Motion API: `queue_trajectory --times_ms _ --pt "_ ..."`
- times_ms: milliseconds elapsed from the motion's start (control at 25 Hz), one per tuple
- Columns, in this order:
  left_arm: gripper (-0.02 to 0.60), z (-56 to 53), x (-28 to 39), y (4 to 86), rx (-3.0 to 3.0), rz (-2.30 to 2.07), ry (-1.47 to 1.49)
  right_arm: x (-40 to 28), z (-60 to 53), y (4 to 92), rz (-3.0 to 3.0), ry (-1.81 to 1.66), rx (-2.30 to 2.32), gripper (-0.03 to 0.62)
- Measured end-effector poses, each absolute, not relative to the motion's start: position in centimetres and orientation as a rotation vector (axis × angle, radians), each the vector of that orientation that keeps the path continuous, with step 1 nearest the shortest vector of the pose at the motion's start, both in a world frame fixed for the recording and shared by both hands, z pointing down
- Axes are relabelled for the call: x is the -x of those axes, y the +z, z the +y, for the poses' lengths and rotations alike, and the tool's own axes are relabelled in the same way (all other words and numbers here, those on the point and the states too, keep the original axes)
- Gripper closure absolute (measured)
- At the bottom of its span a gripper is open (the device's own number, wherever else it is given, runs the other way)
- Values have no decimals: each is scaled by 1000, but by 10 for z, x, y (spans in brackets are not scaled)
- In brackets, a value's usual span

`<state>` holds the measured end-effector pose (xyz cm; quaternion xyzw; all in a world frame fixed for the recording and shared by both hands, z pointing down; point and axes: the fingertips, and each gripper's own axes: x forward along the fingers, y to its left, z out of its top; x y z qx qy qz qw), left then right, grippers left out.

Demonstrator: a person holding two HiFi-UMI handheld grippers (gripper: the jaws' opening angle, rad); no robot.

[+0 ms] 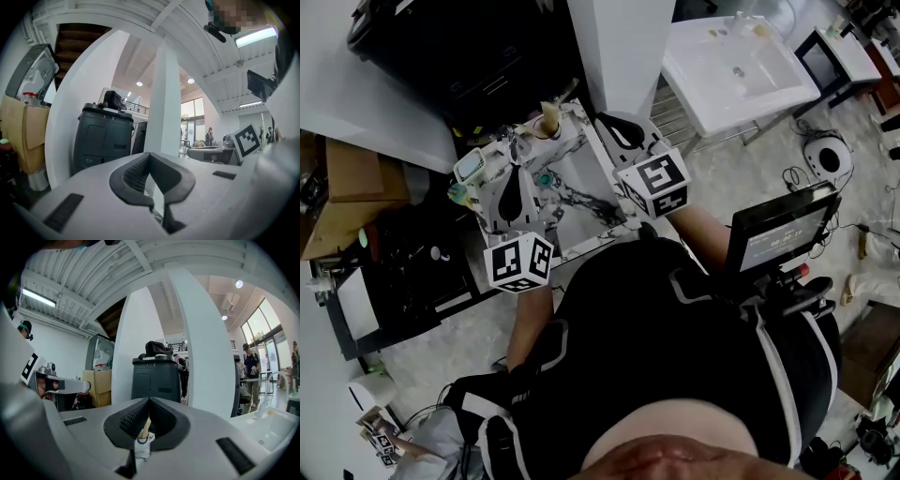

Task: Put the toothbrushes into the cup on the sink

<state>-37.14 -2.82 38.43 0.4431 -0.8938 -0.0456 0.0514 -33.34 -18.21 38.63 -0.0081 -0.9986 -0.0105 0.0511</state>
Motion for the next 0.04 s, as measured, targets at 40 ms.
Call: queue_trajectory --times_ms 40 --pt "575 -28 371 384 -1348 -2721 -138 333 -182 387 -3038 -33 28 571"
